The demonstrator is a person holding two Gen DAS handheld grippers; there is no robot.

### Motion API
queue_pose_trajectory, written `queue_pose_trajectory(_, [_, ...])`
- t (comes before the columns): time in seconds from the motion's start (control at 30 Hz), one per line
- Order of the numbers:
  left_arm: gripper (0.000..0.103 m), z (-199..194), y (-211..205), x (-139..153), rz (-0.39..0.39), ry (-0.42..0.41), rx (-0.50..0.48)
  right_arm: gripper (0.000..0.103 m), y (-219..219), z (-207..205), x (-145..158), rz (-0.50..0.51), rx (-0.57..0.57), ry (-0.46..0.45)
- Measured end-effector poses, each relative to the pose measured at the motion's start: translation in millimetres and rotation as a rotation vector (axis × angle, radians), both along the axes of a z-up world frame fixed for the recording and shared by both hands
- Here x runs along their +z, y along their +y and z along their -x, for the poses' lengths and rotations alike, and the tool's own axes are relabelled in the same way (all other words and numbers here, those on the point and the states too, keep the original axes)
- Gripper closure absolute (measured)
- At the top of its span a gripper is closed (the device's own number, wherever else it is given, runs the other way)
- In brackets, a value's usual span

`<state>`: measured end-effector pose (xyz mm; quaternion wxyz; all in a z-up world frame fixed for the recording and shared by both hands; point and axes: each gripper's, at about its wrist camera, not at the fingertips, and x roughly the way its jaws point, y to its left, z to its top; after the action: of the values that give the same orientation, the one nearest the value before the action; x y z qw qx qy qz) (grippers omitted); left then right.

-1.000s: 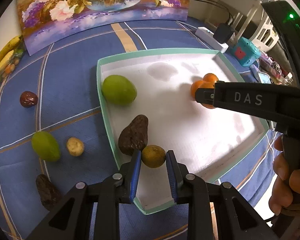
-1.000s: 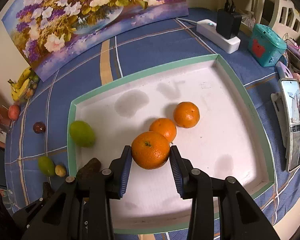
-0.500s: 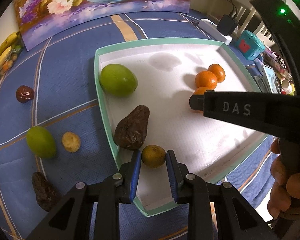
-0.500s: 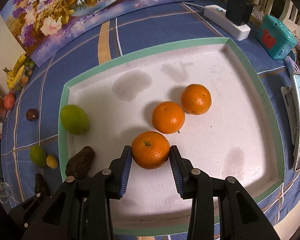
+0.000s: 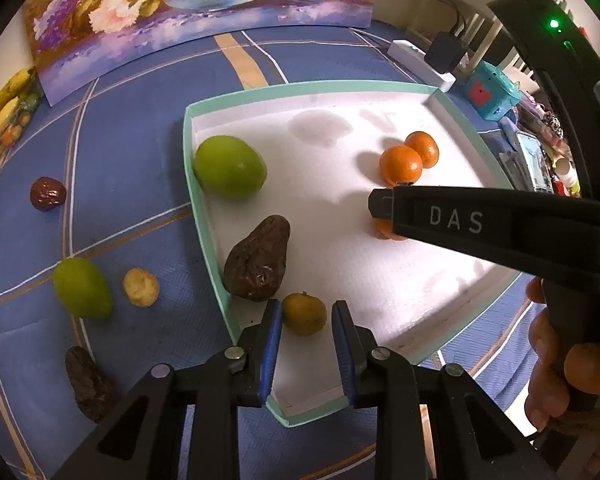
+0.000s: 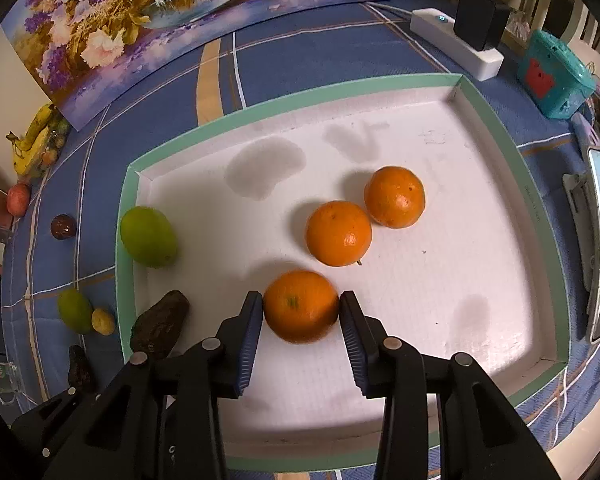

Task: Organize fruits
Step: 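Open the right tool to drop the orange while the left tool releases the small fruit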

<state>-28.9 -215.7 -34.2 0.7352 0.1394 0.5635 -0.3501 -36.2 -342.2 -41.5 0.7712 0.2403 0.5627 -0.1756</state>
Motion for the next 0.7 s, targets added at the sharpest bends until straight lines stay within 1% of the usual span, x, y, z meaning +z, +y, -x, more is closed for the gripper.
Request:
queue_pose_trajectory(0.17, [0.074,-2,4,10,0.019,-0.007,0.005,0.062,0,2,11,0.019,-0.013,-0.032])
queue_pose_trajectory(0.37, [0.074,-5,13,26,0.060,-0.028,0.019,0.062,-2,9,38,0.036,-0.044,-0.144])
queue_pose_trajectory(0.47, [0.072,-9,19,33,0.077,-0.033,0.037,0.062,-3,10,47,0.044,-0.054,-0.174])
queue_pose_trajectory(0.7, [0.072,-22,38,45,0.123,-0.035,0.094,0.062,-3,14,50,0.040,-0.069,-0.190])
